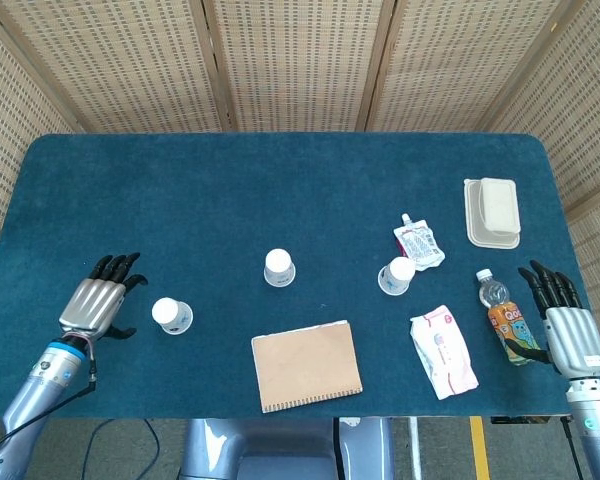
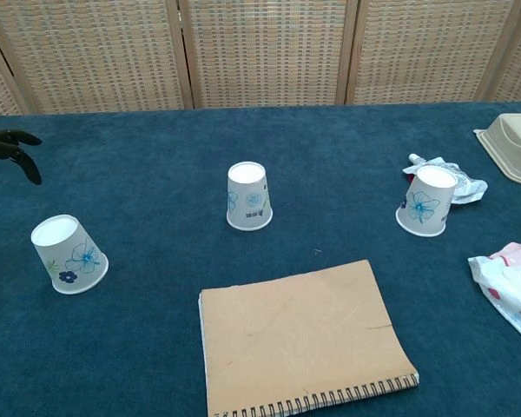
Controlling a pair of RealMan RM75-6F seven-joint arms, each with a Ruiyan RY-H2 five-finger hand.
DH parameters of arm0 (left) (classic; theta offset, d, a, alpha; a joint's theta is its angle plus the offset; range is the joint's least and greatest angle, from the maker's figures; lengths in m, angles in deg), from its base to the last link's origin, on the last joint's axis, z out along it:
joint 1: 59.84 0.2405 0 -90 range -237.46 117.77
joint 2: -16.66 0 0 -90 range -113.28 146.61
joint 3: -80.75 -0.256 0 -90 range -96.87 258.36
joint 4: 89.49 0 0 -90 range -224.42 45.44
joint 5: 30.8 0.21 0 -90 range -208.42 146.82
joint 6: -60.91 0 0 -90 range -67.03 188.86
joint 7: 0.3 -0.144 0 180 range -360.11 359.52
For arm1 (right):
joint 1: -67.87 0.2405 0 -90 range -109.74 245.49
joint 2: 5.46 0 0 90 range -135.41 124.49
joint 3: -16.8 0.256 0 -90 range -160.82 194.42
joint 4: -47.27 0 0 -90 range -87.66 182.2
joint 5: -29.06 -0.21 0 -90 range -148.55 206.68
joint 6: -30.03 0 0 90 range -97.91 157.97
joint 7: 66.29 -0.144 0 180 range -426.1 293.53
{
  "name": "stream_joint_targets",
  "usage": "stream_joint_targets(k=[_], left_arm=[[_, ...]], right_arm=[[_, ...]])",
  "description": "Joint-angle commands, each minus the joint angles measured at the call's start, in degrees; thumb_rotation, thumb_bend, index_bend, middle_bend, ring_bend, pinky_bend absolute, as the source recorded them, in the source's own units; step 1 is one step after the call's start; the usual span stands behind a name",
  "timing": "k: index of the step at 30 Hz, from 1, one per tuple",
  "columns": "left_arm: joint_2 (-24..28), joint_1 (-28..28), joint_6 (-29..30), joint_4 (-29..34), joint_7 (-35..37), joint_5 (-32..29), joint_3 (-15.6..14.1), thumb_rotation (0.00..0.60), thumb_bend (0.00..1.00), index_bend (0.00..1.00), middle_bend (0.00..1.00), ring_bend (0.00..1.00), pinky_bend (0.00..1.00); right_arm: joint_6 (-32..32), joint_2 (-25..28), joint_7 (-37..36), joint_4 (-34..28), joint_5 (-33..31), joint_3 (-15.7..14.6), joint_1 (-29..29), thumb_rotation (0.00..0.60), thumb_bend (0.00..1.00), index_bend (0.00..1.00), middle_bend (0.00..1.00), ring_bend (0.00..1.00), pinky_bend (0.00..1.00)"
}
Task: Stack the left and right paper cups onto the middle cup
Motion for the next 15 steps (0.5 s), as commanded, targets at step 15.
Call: stream_joint_targets(k=[15], left_arm=[[-9.01, -6.03, -0.36, -4.4, -8.19, -7.9, -0.54, 0.6, 0.2, 0.32, 0.0, 0.0, 0.01]], right_arm=[[-0.31, 0.65, -2.23, 0.11, -0.19, 0.39, -0.21, 0.6, 0.06, 0.02, 0.0, 0.0, 0.0]])
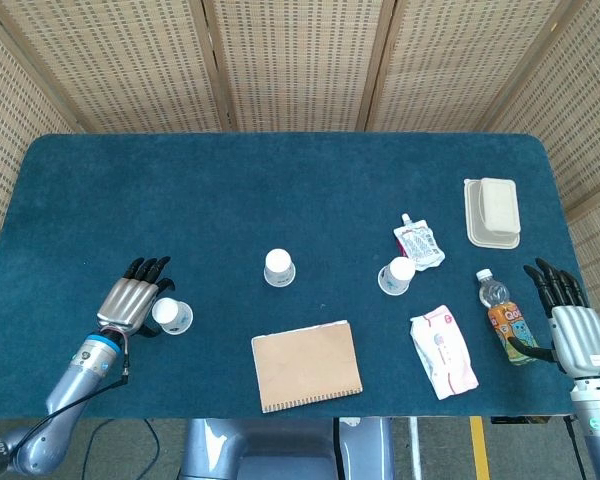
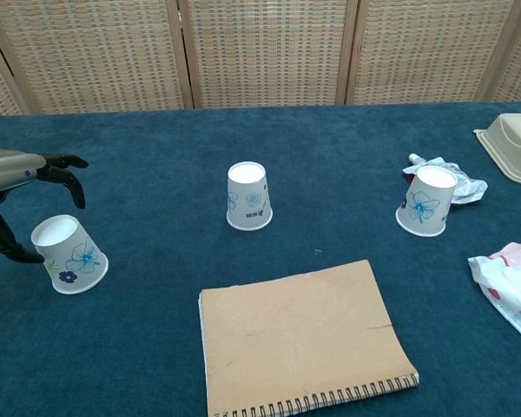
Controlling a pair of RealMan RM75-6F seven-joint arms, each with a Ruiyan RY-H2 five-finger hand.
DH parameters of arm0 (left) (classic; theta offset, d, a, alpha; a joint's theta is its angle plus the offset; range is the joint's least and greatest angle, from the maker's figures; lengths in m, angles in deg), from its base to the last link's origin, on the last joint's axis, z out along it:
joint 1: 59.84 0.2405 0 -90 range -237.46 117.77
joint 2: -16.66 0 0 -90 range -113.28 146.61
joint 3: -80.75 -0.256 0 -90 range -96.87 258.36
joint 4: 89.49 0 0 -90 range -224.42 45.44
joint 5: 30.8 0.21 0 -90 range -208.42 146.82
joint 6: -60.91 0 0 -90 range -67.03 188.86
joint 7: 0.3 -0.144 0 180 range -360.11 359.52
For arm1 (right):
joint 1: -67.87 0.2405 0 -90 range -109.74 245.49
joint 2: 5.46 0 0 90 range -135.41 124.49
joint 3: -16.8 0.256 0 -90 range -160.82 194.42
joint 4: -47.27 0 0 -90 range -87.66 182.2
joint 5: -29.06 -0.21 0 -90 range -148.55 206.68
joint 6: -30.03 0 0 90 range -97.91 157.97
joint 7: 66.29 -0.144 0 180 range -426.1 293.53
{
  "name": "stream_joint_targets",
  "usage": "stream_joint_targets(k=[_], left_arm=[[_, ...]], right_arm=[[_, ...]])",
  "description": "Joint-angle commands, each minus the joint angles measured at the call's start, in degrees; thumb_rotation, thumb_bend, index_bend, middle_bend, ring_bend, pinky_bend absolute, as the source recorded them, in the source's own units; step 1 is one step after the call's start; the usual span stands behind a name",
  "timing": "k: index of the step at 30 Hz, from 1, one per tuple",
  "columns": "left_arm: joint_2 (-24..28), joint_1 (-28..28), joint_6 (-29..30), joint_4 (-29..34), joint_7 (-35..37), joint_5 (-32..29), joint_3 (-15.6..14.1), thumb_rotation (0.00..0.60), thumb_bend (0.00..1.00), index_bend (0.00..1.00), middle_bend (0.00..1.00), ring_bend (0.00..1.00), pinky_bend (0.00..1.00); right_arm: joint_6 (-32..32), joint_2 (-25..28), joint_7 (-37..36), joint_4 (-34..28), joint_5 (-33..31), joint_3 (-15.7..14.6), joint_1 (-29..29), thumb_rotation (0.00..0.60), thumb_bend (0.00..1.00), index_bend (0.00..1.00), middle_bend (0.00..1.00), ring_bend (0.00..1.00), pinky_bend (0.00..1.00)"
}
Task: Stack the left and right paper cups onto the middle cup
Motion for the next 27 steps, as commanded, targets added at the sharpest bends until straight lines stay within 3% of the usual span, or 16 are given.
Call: stream_joint_targets(k=[1, 4, 16, 27], left_arm=[[-1.2, -0.71, 0.44, -0.68, -1.01, -0.83, -0.27, 0.6, 0.22, 0.33, 0.0, 0.0, 0.01], [-1.91, -1.23, 0.37, -0.94, -1.64, -1.69, -0.52, 0.6, 0.26, 0.36, 0.0, 0.0, 0.01], [-1.35, -1.8, 2.3, 0.56, -1.78, -1.61, -1.4, 0.6, 0.26, 0.43, 0.0, 0.0, 0.01], [0.46, -4.66, 3.02, 3.22, -1.29, -1.41, 1.96, 0.6, 0.26, 0.4, 0.0, 0.0, 0.01]], right_arm=[[0.01, 0.12, -0.39, 0.0, 0.0, 0.01, -0.03, 0.6, 0.06, 0.02, 0.0, 0.0, 0.0], [-0.12, 0.21, -0.62, 0.04, -0.05, 0.08, -0.11, 0.6, 0.06, 0.02, 0.0, 0.0, 0.0], [-0.14, 0.32, -1.23, 0.13, -0.4, 0.33, -0.2, 0.6, 0.06, 0.02, 0.0, 0.0, 0.0], [0.34, 0.47, -2.3, 0.47, -0.95, 0.6, -0.13, 0.6, 0.06, 0.02, 0.0, 0.0, 0.0]])
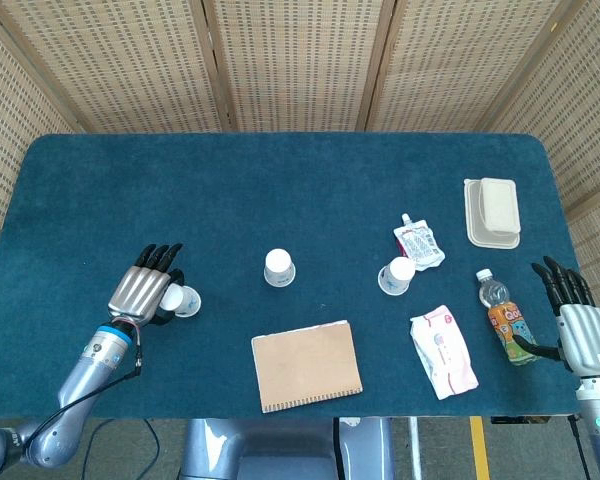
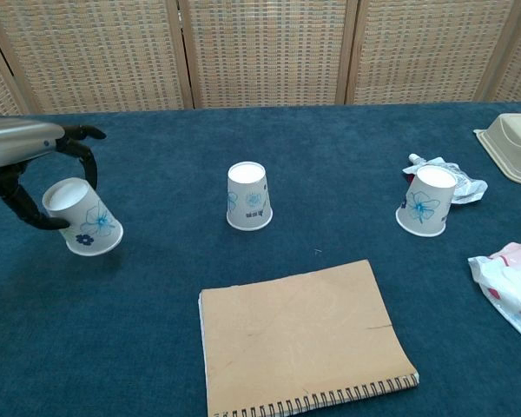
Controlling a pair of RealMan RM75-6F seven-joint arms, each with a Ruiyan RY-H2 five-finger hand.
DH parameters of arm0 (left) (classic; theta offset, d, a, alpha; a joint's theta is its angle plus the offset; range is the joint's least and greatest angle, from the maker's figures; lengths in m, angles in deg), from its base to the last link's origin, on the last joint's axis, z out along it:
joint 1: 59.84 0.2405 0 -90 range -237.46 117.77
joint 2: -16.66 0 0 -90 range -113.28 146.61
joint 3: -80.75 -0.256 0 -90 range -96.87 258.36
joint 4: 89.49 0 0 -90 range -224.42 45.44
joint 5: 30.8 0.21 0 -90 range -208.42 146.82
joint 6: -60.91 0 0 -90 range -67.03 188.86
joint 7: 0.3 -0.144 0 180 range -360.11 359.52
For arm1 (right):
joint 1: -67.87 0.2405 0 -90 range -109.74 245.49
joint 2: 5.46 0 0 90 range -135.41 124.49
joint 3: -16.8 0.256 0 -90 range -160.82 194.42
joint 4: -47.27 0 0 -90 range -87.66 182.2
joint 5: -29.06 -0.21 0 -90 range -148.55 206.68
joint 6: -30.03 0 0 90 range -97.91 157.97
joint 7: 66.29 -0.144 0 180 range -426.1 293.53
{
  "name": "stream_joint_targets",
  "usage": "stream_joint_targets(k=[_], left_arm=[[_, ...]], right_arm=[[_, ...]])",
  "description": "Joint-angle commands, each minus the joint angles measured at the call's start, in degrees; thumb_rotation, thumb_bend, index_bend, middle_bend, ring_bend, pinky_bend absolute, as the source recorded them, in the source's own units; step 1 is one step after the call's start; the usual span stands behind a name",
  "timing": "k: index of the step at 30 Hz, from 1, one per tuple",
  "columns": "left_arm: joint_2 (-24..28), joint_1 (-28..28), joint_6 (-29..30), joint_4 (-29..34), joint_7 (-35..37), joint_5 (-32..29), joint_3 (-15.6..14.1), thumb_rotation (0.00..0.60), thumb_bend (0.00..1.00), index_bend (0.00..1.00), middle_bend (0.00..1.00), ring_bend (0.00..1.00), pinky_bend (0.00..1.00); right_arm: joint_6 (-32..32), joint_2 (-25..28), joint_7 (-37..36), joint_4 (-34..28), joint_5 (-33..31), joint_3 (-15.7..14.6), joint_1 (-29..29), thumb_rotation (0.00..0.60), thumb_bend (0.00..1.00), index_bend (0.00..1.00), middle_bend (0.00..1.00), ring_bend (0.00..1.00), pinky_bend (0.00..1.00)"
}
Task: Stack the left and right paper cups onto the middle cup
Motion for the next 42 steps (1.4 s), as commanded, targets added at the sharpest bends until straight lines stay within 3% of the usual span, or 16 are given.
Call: stream_joint_targets(k=[1, 11, 18, 29, 35, 42], left_arm=[[0.17, -1.58, -0.45, 0.66, 0.27, -0.71, 1.81, 0.6, 0.26, 0.39, 0.0, 0.0, 0.01], [-4.53, -10.67, -4.5, -4.44, 0.29, -4.15, 8.76, 0.6, 0.26, 0.39, 0.0, 0.0, 0.01], [-8.77, -17.22, -7.77, -9.02, -0.64, -8.21, 11.06, 0.6, 0.26, 0.38, 0.0, 0.0, 0.01], [-14.81, -24.15, -9.96, -15.54, -1.28, -11.7, 11.41, 0.6, 0.26, 0.36, 0.0, 0.0, 0.01], [-15.72, -26.12, -11.05, -16.65, -2.21, -14.33, 9.96, 0.6, 0.22, 0.16, 0.0, 0.0, 0.0], [-13.87, -25.38, -8.36, -14.2, -1.81, -15.83, 8.45, 0.6, 0.21, 0.14, 0.0, 0.0, 0.0]], right_arm=[[0.26, -0.01, -0.32, 0.22, -0.22, 0.11, 0.09, 0.6, 0.06, 0.02, 0.0, 0.0, 0.0], [3.49, -0.64, -2.14, 2.6, -3.39, 1.1, 0.99, 0.6, 0.06, 0.02, 0.0, 0.0, 0.0], [5.2, -0.96, -3.33, 4.18, -4.92, 1.57, 1.36, 0.6, 0.06, 0.02, 0.0, 0.0, 0.0], [6.64, -0.94, -5.95, 6.04, -6.85, 2.4, 1.29, 0.6, 0.06, 0.02, 0.0, 0.0, 0.0], [6.86, -0.89, -7.02, 6.67, -7.24, 2.69, 1.13, 0.6, 0.06, 0.02, 0.0, 0.0, 0.0], [6.9, -0.81, -7.26, 6.56, -6.73, 2.55, 1.06, 0.6, 0.06, 0.02, 0.0, 0.0, 0.0]])
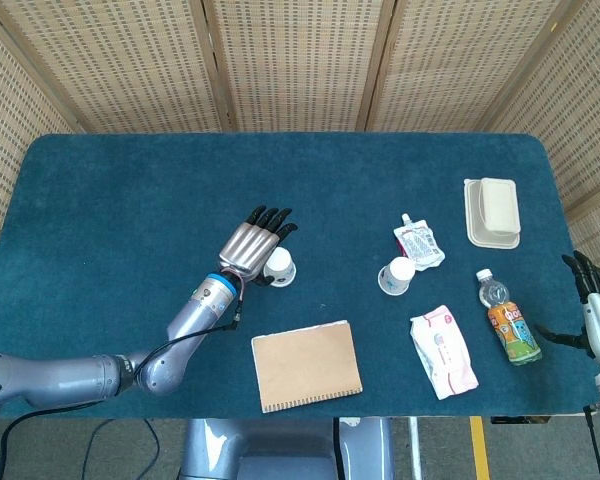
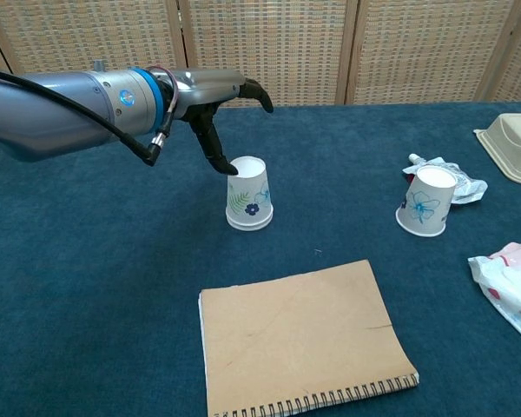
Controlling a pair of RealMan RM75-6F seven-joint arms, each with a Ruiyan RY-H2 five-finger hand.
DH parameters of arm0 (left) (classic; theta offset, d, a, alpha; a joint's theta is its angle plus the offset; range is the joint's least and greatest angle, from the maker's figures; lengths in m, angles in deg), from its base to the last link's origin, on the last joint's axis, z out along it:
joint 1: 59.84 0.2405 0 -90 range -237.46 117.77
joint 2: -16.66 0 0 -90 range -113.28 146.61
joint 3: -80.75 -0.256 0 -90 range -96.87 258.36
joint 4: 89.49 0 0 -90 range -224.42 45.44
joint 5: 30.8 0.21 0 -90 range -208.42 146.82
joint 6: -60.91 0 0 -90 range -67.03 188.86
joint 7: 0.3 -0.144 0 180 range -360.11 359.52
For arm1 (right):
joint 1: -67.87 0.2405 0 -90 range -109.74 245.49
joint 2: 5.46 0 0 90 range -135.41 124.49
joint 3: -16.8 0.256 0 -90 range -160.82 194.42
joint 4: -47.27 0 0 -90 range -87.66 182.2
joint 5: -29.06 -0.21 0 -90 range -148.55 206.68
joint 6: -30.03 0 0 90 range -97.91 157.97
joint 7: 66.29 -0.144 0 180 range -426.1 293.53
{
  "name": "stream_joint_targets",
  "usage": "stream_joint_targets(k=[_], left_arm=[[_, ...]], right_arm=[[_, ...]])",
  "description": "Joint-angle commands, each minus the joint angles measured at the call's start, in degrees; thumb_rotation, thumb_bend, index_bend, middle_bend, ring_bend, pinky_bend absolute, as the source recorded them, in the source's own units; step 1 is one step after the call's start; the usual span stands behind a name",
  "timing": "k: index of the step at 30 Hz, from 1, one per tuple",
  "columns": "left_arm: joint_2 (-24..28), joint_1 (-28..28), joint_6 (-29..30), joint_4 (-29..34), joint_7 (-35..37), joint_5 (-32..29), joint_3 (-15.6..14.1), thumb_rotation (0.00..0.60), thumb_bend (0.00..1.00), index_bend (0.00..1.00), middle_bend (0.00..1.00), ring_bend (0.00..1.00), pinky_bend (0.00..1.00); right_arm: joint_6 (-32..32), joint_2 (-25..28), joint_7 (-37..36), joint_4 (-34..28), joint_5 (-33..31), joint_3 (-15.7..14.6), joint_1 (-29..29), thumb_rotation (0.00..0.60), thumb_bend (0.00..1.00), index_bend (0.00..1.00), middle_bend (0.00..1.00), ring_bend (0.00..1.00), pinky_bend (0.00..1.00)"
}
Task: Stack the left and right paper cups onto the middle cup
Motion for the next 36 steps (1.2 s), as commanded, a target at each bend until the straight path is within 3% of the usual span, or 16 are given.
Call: stream_joint_targets(k=[1, 6, 14, 24, 30, 36], left_arm=[[1.46, 1.3, 2.08, 1.9, 0.9, 0.73, -1.02, 0.6, 0.21, 0.14, 0.0, 0.0, 0.0], [5.64, 6.05, 7.91, 7.25, 2.48, 4.35, -4.14, 0.6, 0.21, 0.14, 0.0, 0.0, 0.0], [14.5, 16.63, 18.16, 16.15, 4.72, 9.77, -11.46, 0.6, 0.22, 0.13, 0.0, 0.0, 0.0], [20.97, 29.04, 29.07, 18.4, 10.69, 20.39, -19.83, 0.6, 0.22, 0.12, 0.0, 0.0, 0.0], [21.21, 34.36, 33.7, 16.73, 12.8, 24.46, -22.26, 0.6, 0.22, 0.12, 0.0, 0.0, 0.0], [21.56, 36.46, 33.71, 14.91, 16.0, 26.56, -21.34, 0.6, 0.22, 0.12, 0.0, 0.0, 0.0]], right_arm=[[-0.08, 0.01, 0.04, -0.12, 0.15, -0.05, -0.05, 0.6, 0.06, 0.02, 0.0, 0.0, 0.0], [0.11, -0.12, 0.48, -0.21, 0.45, -0.2, 0.08, 0.6, 0.06, 0.03, 0.0, 0.0, 0.0], [-0.12, -0.58, 2.31, -0.92, 1.53, -0.64, 0.38, 0.6, 0.06, 0.08, 0.0, 0.0, 0.0], [0.33, -1.84, 6.11, -1.93, 2.76, -0.99, 1.63, 0.6, 0.06, 0.13, 0.0, 0.0, 0.0], [3.47, -2.46, 10.92, -3.75, 2.36, 0.18, 4.93, 0.6, 0.05, 0.22, 0.0, 0.0, 0.0], [9.8, -3.67, 18.65, -6.59, -1.36, 3.02, 10.78, 0.6, 0.05, 0.23, 0.0, 0.0, 0.03]])
